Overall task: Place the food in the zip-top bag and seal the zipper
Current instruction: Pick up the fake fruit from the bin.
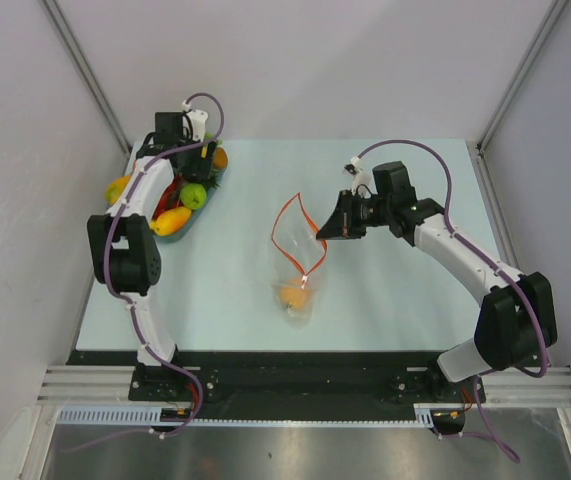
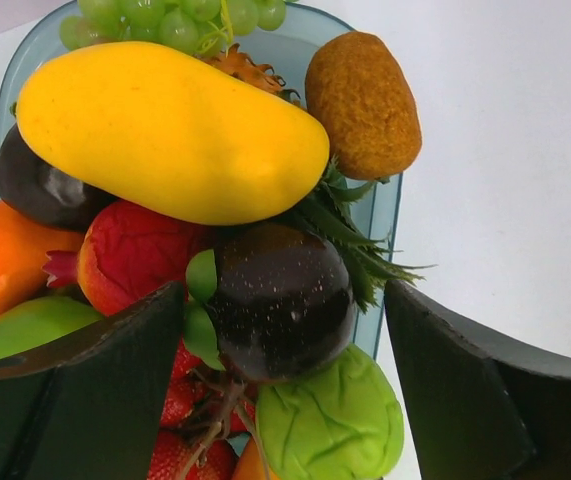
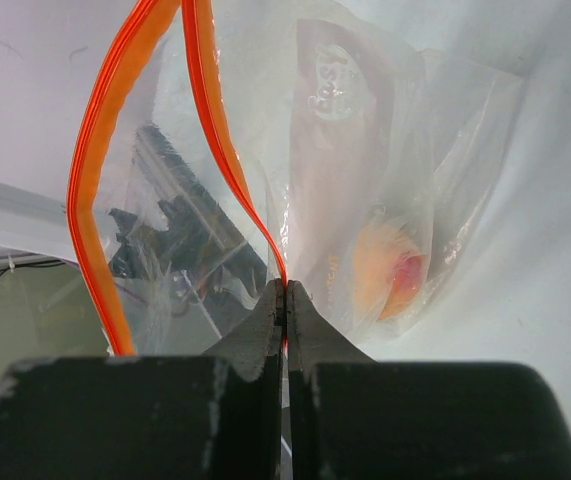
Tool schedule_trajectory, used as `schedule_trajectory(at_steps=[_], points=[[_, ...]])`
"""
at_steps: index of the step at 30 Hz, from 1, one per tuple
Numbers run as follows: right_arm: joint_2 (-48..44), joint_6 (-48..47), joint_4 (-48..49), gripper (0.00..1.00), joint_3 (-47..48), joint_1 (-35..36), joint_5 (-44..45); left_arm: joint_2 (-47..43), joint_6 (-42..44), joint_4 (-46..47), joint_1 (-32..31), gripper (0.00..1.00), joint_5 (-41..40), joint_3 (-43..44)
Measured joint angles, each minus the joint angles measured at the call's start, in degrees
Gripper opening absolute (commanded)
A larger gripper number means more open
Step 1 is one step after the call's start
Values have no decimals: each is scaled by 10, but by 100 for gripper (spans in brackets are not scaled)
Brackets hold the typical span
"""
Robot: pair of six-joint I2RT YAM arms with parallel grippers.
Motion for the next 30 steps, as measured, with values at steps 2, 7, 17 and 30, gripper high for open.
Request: schedule_trajectory(at_steps=[2,7,17,30], points=[[0,0,0,0,0,0,0,7,2,1,0,81,-3,5],[0,0,0,0,0,0,0,13,5,1,0,61,-8,7],[8,0,0,0,0,0,0,12,14,-4,0,50,-9,16],[14,1,3,0,5,6,-2,-111,-4,-58,-15,48,67,61]])
